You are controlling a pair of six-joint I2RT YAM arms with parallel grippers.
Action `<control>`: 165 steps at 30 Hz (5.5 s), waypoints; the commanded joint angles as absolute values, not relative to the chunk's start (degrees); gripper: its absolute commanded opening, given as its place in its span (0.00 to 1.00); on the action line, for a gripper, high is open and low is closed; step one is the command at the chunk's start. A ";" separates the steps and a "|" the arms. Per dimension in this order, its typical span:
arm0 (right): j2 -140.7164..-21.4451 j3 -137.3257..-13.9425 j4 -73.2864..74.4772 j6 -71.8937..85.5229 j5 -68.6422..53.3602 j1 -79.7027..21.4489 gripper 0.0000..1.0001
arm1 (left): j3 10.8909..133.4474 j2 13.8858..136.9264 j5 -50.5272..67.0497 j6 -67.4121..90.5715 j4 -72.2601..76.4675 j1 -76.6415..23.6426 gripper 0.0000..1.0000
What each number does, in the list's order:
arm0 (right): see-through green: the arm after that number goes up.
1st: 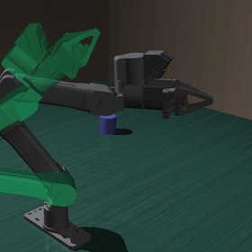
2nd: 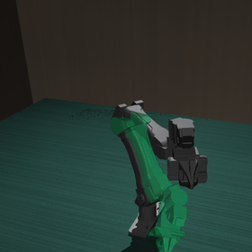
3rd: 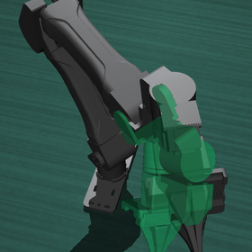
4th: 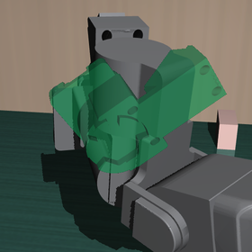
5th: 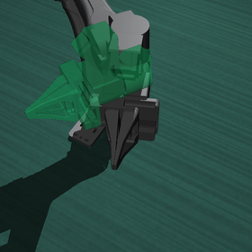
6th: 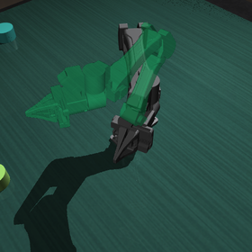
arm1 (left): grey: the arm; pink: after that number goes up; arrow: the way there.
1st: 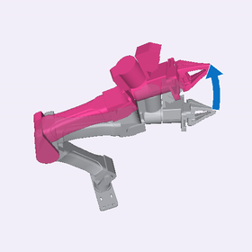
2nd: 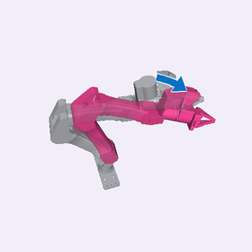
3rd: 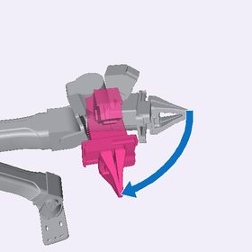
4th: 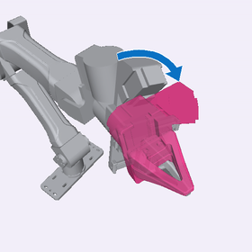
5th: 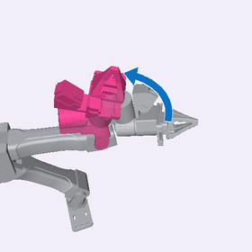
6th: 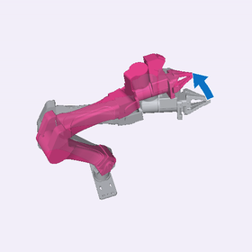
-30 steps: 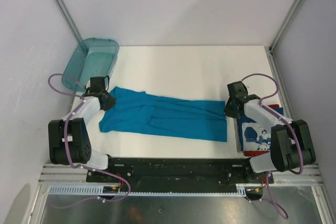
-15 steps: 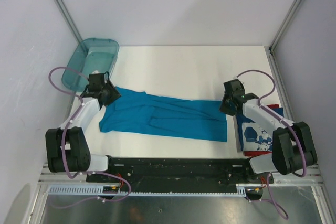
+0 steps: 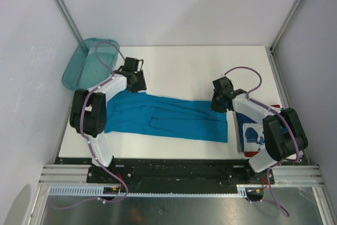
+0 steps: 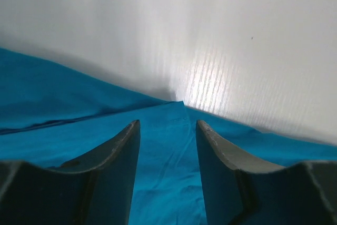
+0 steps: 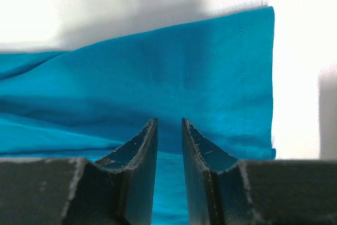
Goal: Fold and stack the t-shirts
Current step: Fold the other side of the tshirt into a rectangle
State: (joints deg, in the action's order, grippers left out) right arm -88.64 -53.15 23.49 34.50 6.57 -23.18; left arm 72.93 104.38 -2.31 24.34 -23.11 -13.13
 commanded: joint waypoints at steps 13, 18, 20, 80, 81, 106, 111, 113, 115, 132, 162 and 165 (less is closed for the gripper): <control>-89.45 -55.63 21.89 34.85 5.92 -23.87 0.29 | 80.31 112.72 -12.51 19.90 -28.19 -18.75 0.47; -89.72 -55.63 21.81 34.88 5.96 -24.07 0.29 | 80.18 112.03 -14.81 19.94 -28.23 -19.65 0.33; -89.76 -55.63 21.78 34.87 5.86 -24.08 0.28 | 79.96 111.75 -14.82 19.90 -28.24 -19.81 0.25; -94.19 -58.32 18.75 32.64 4.37 -28.75 0.29 | 43.27 69.94 -11.21 39.45 -22.75 -15.19 0.35; -94.29 -58.38 18.74 32.62 4.30 -28.79 0.29 | 44.09 71.36 -11.71 39.15 -22.76 -14.32 0.35; -93.60 -58.80 19.05 32.41 3.26 -29.72 0.28 | 54.33 92.14 -18.74 40.24 -22.74 -11.53 0.35; -92.93 -58.79 19.15 32.50 3.25 -30.15 0.28 | 54.39 91.38 -18.54 39.83 -22.73 -11.26 0.18; -92.78 -58.80 18.89 32.58 3.10 -30.52 0.28 | 53.63 89.25 -18.32 39.71 -22.75 -11.25 0.14; -92.85 -58.80 18.46 32.67 2.80 -31.03 0.28 | 52.50 86.69 -17.81 39.66 -22.83 -11.27 0.09; -95.55 -59.80 12.53 33.18 -2.20 -37.44 0.29 | 35.55 69.06 -10.14 46.96 -23.47 -11.25 0.23; -114.49 -81.61 5.91 41.17 -0.59 -59.58 0.38 | 34.70 63.41 -12.42 44.83 -26.98 -3.87 0.35; -117.30 -85.22 8.82 40.81 1.02 -60.52 0.38 | 35.40 66.56 -12.08 43.47 -25.60 -3.50 0.33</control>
